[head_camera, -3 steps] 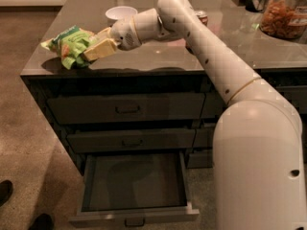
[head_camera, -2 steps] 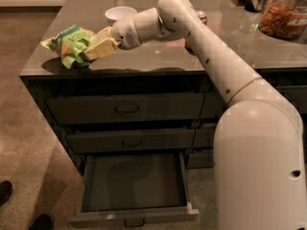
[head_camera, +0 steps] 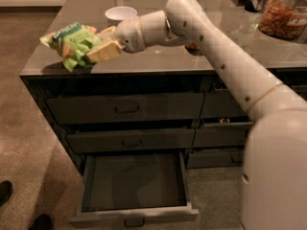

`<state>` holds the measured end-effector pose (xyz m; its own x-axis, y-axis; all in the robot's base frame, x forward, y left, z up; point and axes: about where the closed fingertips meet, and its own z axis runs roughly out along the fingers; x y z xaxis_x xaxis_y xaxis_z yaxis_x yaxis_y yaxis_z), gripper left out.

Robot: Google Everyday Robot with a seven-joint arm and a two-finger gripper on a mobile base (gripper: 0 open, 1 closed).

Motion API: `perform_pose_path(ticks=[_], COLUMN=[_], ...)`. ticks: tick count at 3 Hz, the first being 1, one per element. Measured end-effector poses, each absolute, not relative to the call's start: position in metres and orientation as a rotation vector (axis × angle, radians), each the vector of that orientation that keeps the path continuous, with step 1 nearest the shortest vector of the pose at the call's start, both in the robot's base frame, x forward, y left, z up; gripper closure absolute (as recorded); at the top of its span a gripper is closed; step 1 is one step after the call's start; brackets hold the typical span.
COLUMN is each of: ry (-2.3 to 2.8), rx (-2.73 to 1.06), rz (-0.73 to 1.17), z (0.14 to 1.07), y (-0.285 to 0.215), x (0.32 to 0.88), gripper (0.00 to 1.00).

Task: Place green rice chip bag into bottom drawer

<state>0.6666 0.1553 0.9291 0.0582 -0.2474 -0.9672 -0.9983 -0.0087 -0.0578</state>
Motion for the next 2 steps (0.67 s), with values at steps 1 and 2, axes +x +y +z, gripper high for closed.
perform_pose_path(ticks=[1,2], ry=[1.289,1.325], rx=[-1.426,-1.449], rz=[0.98,0.954], z=[0.945,0.924], y=[0.14,0.122], x=[0.616,0.568], gripper=[1.0,1.0])
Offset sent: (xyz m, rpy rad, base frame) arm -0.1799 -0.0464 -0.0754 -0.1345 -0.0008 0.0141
